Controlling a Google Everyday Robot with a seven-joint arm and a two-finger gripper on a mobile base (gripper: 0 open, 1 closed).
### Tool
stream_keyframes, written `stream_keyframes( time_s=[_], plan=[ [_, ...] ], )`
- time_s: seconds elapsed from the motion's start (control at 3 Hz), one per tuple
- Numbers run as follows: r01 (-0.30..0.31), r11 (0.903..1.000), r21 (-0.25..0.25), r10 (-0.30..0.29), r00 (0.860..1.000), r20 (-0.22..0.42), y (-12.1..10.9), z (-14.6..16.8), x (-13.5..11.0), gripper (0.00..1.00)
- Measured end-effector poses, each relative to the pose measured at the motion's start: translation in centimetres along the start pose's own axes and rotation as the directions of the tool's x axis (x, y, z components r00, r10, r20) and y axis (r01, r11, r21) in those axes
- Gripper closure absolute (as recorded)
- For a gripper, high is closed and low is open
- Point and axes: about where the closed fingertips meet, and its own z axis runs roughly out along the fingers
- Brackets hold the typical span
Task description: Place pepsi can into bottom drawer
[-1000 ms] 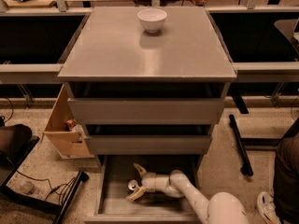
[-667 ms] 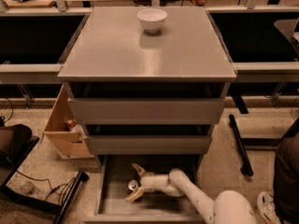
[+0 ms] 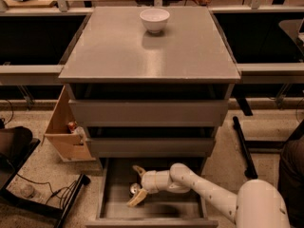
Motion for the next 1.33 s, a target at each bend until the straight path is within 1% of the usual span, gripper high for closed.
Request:
stream_keyframes(
  time_s=[0.33,0.67,1.0,1.33],
  plan=[
    [-0.005,0.9982,-0.06,0.005,1.0,-0.003,3.0,1.1,-1.1,0.0],
    [-0.005,0.9982,-0.06,0.005,1.0,-0.003,3.0,1.1,-1.1,0.0],
    [-0.011,0.9992,-0.039,0.009,0.999,-0.047,3.7,0.4,-2.5,0.0],
    [-0.04,0.997,0.067,0.053,0.977,-0.205,4.3,-2.1,-6.1,0.0]
  ],
)
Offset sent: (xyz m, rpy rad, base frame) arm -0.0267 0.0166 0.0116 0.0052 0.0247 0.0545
